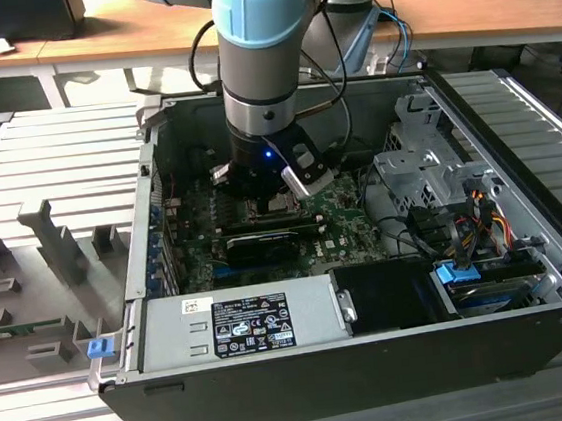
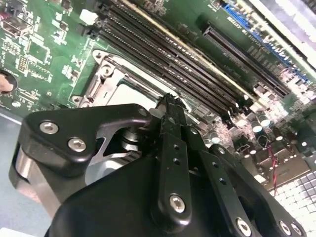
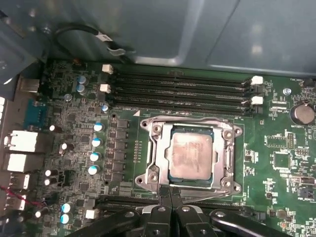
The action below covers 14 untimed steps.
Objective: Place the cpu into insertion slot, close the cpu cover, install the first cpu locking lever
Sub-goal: 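Install the first cpu locking lever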
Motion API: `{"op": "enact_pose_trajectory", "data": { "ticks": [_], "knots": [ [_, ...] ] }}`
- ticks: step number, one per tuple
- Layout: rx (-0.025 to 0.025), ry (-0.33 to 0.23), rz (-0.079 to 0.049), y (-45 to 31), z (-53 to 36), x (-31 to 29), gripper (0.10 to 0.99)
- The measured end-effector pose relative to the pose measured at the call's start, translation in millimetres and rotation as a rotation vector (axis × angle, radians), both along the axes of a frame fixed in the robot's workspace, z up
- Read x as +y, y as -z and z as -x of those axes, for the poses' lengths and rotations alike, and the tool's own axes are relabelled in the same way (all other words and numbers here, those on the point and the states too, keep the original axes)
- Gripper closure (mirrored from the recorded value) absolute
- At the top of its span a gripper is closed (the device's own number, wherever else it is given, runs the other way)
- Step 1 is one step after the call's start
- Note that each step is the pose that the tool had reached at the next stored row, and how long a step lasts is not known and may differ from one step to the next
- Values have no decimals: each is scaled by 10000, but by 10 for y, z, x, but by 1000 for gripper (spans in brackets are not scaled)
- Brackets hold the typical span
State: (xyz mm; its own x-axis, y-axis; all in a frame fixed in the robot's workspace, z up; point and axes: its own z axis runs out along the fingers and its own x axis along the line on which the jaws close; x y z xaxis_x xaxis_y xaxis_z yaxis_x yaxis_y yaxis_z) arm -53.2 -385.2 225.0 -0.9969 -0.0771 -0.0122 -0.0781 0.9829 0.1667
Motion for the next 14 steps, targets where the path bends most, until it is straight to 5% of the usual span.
{"op": "enact_pose_trajectory", "data": {
  "ticks": [3, 7, 13, 14],
  "knots": [
    [-10, 0, -60, 0, 38, -36, 980],
    [-73, -1, -344, 5, 157, -59, 980],
    [-76, -6, -395, 103, 179, -61, 980],
    [-80, -4, -497, 107, 186, -70, 980]
  ]
}}
